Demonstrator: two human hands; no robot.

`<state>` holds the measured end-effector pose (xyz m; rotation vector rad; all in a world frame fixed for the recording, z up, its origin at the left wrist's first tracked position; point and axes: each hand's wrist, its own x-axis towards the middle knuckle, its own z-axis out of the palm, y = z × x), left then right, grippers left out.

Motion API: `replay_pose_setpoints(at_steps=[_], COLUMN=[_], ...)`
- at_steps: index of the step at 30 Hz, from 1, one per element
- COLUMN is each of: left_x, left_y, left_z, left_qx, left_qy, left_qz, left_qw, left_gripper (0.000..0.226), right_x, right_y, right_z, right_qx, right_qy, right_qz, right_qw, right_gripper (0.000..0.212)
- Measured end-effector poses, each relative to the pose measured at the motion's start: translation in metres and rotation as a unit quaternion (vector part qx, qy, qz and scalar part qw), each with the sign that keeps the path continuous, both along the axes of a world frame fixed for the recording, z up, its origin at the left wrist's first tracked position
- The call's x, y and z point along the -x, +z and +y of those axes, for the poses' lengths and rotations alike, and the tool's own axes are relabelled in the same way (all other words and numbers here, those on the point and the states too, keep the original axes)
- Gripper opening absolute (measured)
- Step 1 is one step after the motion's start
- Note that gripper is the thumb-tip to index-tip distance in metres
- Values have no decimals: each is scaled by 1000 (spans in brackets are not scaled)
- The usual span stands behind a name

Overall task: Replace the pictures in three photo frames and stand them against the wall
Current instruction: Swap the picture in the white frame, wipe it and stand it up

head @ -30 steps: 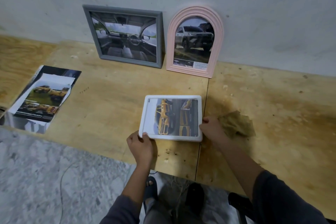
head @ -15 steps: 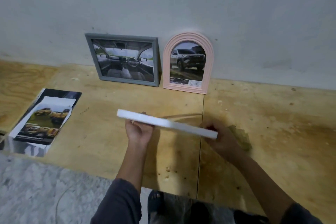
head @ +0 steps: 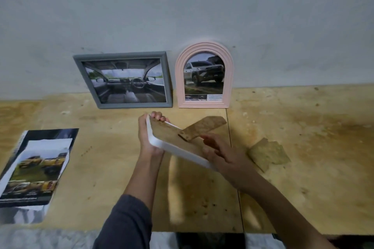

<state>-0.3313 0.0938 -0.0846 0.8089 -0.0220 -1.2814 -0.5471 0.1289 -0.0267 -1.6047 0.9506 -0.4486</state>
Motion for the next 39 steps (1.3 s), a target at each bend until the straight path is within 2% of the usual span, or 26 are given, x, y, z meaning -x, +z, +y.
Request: replay_pose_setpoints(at_steps=[1, 3, 5, 8, 9, 11, 13, 15, 19, 23, 26, 28, 29, 32, 33, 36, 39], left_x=[3, 15, 37, 72, 85, 111, 132, 149, 178, 199, 207, 209, 210, 208, 206, 203, 197], left_y=[5, 25, 44, 56, 59, 62, 60, 56, 46, 37, 27, 18, 14, -1, -4, -8, -15], left_z=[-9, -26, -47, -79, -90, -113, -135, -157, -197, -210, -211, -204, -199, -188, -185, -180, -173], left_qx=[-11, -52, -62, -54, -49, -49, -20, 8, 4, 21, 23, 27, 32, 30, 25, 31, 18], left_qy=[-4, -18, -51, -124, -153, -204, -223, -229, -244, -214, -196, -194, -200, -211, -211, -226, -246], left_qz=[-9, -79, -139, -213, -229, -249, -278, -317, -387, -456, -455, -479, -493, -511, -517, -524, -560], left_qw=[1000, 995, 987, 968, 960, 946, 934, 920, 889, 864, 868, 856, 846, 833, 829, 821, 791], left_gripper=[35, 33, 32, 27, 29, 41, 41, 35, 43, 40, 35, 29, 26, 24, 24, 27, 25], right_x=[-3, -1, 11, 44, 56, 81, 104, 124, 161, 179, 184, 186, 186, 184, 184, 184, 183], right_y=[3, 1, -6, -14, -17, -26, -36, -42, -62, -77, -100, -115, -118, -113, -113, -108, -107], right_z=[3, 4, -2, -28, -40, -69, -101, -132, -189, -219, -222, -216, -212, -200, -198, -193, -180], right_qx=[1, 26, 58, 70, 57, 16, -25, -47, -58, -62, -100, -134, -142, -129, -119, -84, -39], right_qy=[-6, -19, -53, -135, -175, -253, -285, -287, -271, -263, -318, -372, -380, -378, -376, -365, -373], right_qz=[-23, -46, -49, -79, -97, -128, -140, -153, -166, -184, -173, -156, -148, -106, -87, -46, -27], right_qw=[1000, 998, 996, 985, 978, 959, 948, 945, 946, 945, 927, 905, 902, 911, 915, 926, 927], right_gripper=[30, 56, 73, 75, 74, 86, 101, 104, 99, 79, 85, 84, 78, 32, 32, 50, 24])
